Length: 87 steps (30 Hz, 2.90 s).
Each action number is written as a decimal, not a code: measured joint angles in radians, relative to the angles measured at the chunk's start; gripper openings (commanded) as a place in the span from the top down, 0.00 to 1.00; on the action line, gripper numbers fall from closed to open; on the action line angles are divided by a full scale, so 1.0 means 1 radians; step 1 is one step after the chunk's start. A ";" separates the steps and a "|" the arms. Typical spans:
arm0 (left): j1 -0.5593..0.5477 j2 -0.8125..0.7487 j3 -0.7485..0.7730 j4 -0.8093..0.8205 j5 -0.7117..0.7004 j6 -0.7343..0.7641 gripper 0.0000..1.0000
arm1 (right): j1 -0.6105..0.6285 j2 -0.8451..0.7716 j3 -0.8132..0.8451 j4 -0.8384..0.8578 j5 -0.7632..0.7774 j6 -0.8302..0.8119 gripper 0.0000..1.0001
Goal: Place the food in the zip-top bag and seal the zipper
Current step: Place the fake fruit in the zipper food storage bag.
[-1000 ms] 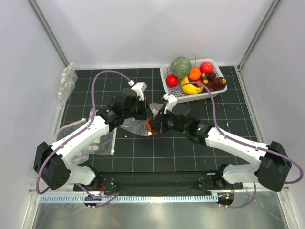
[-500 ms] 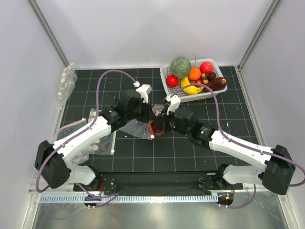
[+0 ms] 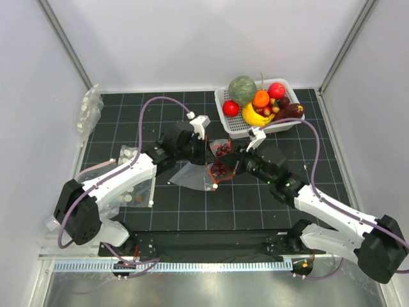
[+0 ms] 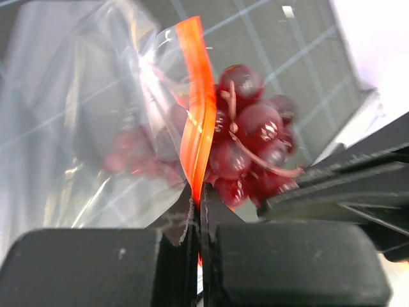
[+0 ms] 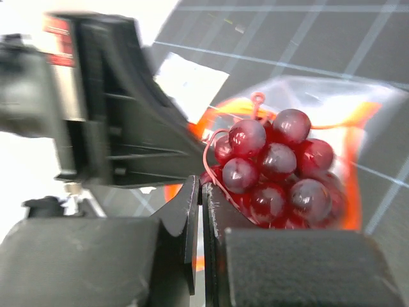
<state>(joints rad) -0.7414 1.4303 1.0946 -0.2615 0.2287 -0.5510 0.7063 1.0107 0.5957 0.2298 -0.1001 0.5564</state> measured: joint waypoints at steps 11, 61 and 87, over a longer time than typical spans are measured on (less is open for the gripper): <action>0.011 -0.031 -0.037 0.307 0.253 -0.236 1.00 | -0.003 -0.078 0.242 -0.070 -0.158 0.030 0.99; 0.113 -0.017 -0.263 0.851 0.494 -0.682 1.00 | 0.000 0.119 0.206 -0.233 0.191 -0.028 0.49; 0.213 0.160 -0.308 1.081 0.528 -0.855 1.00 | -0.028 -0.077 0.203 -0.450 0.328 -0.014 0.64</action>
<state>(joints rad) -0.5282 1.5906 0.7868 0.8192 0.7570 -1.4059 0.6781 0.9340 0.7982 -0.2203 0.2279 0.5419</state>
